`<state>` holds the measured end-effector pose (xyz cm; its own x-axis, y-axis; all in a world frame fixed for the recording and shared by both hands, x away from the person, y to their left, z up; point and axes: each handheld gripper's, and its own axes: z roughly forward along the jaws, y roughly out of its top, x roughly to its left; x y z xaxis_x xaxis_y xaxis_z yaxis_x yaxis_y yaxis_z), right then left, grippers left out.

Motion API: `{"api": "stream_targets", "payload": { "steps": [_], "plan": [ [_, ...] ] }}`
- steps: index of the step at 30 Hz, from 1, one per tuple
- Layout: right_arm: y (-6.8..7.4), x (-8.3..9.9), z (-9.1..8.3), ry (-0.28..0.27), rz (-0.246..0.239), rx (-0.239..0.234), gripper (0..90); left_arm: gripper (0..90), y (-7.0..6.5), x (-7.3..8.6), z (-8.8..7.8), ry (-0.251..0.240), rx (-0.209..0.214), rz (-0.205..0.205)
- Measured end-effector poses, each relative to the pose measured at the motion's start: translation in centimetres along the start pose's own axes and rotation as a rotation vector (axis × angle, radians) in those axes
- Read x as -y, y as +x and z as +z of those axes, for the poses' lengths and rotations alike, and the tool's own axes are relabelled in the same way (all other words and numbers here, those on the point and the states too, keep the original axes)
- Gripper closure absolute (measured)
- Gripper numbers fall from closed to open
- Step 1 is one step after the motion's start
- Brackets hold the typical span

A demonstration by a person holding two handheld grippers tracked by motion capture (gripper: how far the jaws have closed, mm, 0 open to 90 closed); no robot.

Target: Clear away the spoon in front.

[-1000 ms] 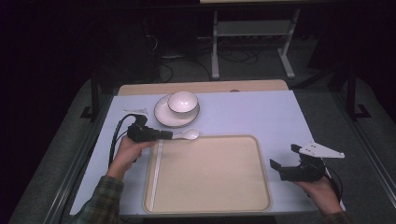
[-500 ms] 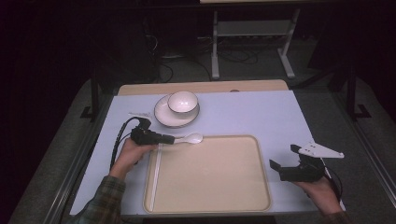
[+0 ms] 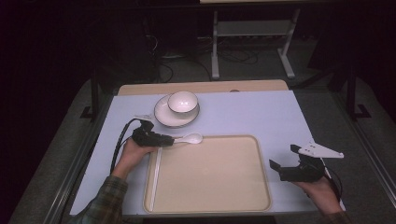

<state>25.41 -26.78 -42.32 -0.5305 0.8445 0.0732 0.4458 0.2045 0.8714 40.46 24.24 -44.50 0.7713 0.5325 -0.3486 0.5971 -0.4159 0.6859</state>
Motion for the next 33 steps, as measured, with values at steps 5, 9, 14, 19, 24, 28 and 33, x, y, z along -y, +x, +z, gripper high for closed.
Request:
{"api": "stream_targets", "payload": {
  "steps": [5, 9, 14, 19, 24, 28, 33],
  "plan": [
    [0.0, 0.0, 0.0, -0.001, 0.0, -0.002, 0.0, 65.0, -0.1, 0.0, 0.3, 0.022, -0.035, 0.027],
    [0.1, 0.0, -0.1, -0.009, 0.0, -0.006, 0.0, 60.8, 0.0, 0.1, 0.3, 0.02, -0.057, 0.03],
    [0.0, 0.0, -0.1, -0.01, 0.002, -0.008, 0.0, 56.5, 0.0, -0.1, -0.2, -0.005, -0.077, 0.024],
    [0.1, 0.0, 0.0, -0.008, -0.001, -0.009, 0.0, 66.3, -0.8, -0.8, -1.0, -0.054, -0.072, 0.051],
    [0.1, -0.1, 0.0, -0.006, 0.002, -0.007, 0.0, 84.6, -1.6, -2.0, -0.6, -0.066, -0.061, 0.076],
    [0.1, -0.1, 0.0, -0.008, 0.003, -0.008, 0.0, 89.9, -2.4, -3.2, 0.4, -0.051, -0.053, 0.095],
    [0.0, -0.1, 0.0, -0.012, 0.006, -0.005, 0.0, 89.9, -3.5, -4.5, 2.6, -0.021, -0.051, 0.117]
  ]
}}
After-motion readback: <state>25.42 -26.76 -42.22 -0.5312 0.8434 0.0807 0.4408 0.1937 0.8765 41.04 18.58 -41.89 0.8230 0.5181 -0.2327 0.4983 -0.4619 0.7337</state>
